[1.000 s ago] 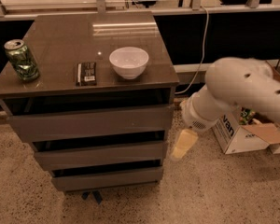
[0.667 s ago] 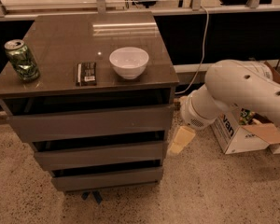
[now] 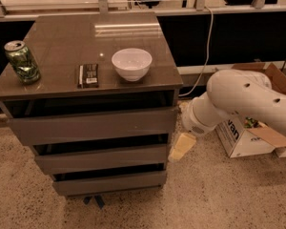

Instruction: Open bottom drawer

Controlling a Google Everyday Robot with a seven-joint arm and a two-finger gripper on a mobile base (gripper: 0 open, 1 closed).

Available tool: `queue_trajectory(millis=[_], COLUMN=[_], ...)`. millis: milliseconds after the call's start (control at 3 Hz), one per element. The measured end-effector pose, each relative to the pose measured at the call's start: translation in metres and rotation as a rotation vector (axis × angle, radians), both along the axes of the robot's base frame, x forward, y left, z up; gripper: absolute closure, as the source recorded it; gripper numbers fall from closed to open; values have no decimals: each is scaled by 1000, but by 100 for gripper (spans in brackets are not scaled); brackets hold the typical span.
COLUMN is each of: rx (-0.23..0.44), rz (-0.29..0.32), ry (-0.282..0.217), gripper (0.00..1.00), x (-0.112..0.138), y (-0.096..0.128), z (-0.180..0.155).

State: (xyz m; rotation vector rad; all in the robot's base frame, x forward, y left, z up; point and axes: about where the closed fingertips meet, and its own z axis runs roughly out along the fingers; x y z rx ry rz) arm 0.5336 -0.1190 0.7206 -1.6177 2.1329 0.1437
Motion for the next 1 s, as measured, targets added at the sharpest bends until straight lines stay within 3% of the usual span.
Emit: queue_trajectory(millis=[333, 667, 1000], rx=[154, 241, 249], rz=[30, 72, 78], ry=[58, 81, 94], gripper=[0, 0, 0], x=[7, 11, 9], y=[26, 51, 53], z=[-64, -109, -119])
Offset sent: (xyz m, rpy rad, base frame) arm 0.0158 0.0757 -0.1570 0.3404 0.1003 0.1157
